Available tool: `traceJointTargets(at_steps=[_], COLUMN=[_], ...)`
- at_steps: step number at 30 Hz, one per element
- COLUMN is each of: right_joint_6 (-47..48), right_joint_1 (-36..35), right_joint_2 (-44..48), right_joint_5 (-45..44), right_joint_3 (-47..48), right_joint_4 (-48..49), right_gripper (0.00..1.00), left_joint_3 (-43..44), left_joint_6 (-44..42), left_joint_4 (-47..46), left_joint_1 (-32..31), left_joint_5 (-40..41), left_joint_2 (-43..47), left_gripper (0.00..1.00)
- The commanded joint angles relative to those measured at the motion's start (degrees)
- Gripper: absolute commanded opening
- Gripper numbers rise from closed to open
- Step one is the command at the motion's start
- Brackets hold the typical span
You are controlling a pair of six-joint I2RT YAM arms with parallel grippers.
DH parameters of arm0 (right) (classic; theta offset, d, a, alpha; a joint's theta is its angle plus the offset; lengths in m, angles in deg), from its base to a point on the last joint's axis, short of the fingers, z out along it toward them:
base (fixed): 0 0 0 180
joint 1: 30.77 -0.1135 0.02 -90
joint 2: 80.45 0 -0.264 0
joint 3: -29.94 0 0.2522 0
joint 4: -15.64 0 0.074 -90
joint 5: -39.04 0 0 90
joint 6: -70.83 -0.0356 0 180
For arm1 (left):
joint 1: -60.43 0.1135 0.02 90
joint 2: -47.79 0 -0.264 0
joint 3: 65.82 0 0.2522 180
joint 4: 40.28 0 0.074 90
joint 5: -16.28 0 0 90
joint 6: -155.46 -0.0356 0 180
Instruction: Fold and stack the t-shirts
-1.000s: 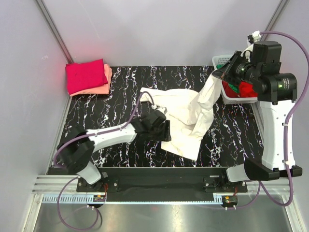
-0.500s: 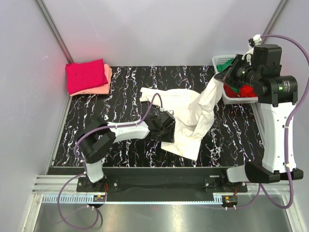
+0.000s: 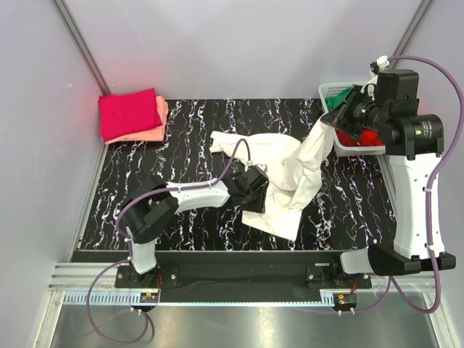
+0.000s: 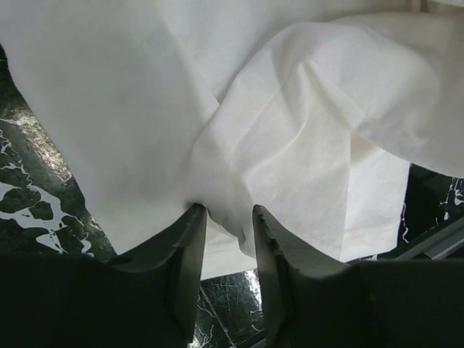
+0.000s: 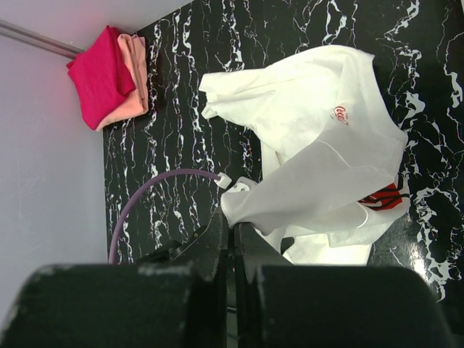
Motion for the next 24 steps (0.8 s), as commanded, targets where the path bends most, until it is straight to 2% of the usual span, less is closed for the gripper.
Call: traceJointTargets(at_steps=[1, 5, 9, 14, 17, 24], right_joint_6=[0.7, 0.8, 0.6, -0.2, -1.0, -2.2], right_joint_1=[0.3, 0.3, 0.3, 0.5, 0.7, 1.2], right_joint_2=[1.9, 2.0, 1.9, 2.3, 3.1, 5.6], right_joint_5=[1.2, 1.1, 1.0, 0.4, 0.3, -5.7], right_joint_3=[0.0, -0.1, -0.3, -0.5, -0.6, 1.5], right_joint_4=[2.7, 2.7, 2.8, 3.5, 4.0, 3.9], right_gripper=[0.00, 0.00, 0.00, 0.00, 0.00, 0.00], left_joint_3=[2.8, 3.0, 3.3, 4.8, 5.2, 9.9], left_joint_6=[-1.2, -0.9, -1.3, -3.0, -4.6, -12.1], left_joint_4=[-0.1, -0.3, 0.7, 5.1, 9.3, 21.4], left_joint_1=[-0.4, -0.6, -0.6, -0.7, -0.6, -0.6], left_joint_5=[1.5, 1.5, 1.8, 3.1, 5.9, 14.0], left_joint_2=[-1.6, -2.3, -1.4, 2.9, 9.3, 31.9], left_gripper=[0.34, 0.26, 0.00, 0.00, 0.00, 0.00])
